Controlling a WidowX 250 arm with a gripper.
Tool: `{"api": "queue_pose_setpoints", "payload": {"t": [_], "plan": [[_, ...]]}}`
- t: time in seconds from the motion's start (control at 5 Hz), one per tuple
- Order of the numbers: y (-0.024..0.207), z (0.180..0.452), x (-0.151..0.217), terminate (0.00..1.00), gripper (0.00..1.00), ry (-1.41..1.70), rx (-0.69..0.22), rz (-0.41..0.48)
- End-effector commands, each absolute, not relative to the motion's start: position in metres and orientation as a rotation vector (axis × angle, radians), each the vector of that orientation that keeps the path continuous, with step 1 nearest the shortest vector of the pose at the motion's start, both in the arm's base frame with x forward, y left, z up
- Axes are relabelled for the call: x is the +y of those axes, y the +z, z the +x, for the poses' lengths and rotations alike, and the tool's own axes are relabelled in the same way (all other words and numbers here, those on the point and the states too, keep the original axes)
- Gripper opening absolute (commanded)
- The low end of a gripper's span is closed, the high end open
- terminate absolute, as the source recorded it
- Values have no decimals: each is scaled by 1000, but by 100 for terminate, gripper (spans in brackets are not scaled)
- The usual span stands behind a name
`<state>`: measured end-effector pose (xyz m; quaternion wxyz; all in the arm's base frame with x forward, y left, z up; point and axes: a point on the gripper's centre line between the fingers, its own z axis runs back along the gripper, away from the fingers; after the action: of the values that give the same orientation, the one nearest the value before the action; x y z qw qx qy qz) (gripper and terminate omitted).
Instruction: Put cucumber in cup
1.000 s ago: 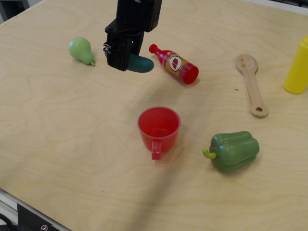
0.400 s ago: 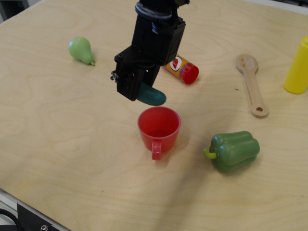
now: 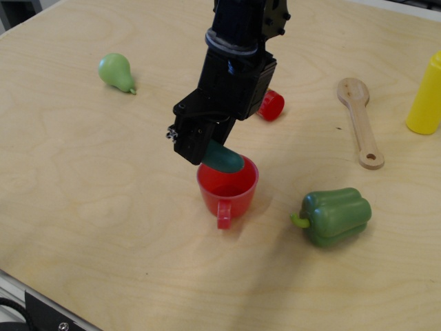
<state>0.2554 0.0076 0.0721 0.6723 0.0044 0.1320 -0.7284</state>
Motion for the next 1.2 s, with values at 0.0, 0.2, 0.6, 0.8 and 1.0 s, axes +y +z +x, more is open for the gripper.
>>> {"api": "queue_pose_setpoints", "payload": {"t": [0.0,0.2,0.6,0.8,1.0], "plan": [[64,273,0,0,0,-1629,311,32],[59,278,0,0,0,-1618,329,33],[72,282,-4,0,100,-1552,304,41],[77,281,-4,0,100,-1531,293,44],[89,278,-2,0,100,-1485,267,59]]}}
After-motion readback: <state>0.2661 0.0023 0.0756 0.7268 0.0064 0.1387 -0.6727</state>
